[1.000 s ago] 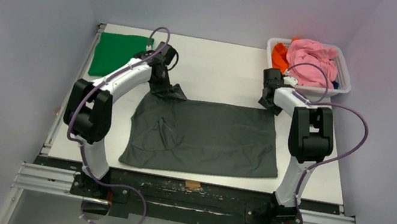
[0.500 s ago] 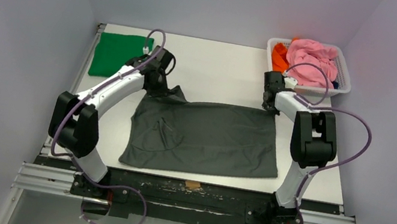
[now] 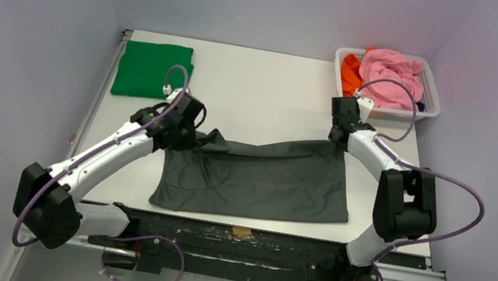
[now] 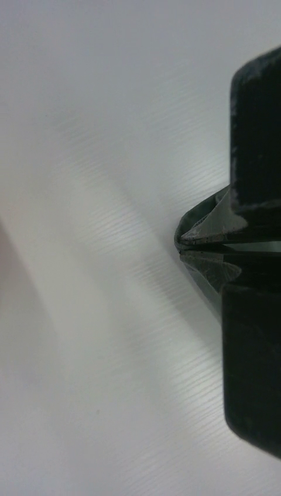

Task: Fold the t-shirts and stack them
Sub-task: Fold the other side of the tshirt into a rectangle

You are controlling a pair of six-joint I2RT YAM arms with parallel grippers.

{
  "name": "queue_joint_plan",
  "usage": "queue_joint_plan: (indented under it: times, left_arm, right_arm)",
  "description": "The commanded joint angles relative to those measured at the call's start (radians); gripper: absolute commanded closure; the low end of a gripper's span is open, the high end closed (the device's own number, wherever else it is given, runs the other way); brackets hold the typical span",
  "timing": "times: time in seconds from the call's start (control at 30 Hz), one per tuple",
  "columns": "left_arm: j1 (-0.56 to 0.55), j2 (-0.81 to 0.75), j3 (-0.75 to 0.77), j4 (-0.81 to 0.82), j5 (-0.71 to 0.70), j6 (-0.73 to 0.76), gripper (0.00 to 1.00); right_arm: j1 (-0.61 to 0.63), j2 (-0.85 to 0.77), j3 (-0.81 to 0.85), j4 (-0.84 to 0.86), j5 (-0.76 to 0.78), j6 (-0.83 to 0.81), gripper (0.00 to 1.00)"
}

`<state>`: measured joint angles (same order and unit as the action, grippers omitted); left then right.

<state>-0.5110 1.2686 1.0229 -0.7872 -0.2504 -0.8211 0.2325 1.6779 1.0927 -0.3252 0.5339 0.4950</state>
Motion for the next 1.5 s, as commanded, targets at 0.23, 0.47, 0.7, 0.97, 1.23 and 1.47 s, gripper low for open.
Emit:
queue_joint_plan:
  times: [0.23,0.47,0.7,0.97,1.23,1.47]
  left_arm:
    - [-0.127,-0.222,-0.198,-0.074,-0.1,-0.204,1.0]
    - [-0.218,-0.351,-0.342,-0.063,-0.069,-0.313,1.0]
    - [-0.409,-0.424,-0.474,-0.096,-0.036,-0.442,0.63]
    - [-0.482,-0.612,-0.394,-0.175,-0.001,-0.297,0.19]
    - [-0.482,-0.521,-0.229,-0.112,-0.091,-0.162,0.01]
    - [-0.482,-0.415,-0.258,-0.109,-0.011,-0.132,0.01]
  right_arm:
    - [-0.003,-0.215,-0.146,0.02,0.002,-0.016,1.0]
    - [-0.001,-0.295,-0.248,0.051,-0.043,-0.024,0.93]
    - [-0.002,-0.394,-0.336,-0.059,0.067,0.128,0.48]
    - [-0.001,-0.518,-0.324,-0.265,0.204,0.265,0.25]
    - [-0.001,-0.632,-0.368,0.015,-0.24,0.08,0.21]
    - [-0.001,-0.667,-0.372,0.038,-0.295,0.058,0.22]
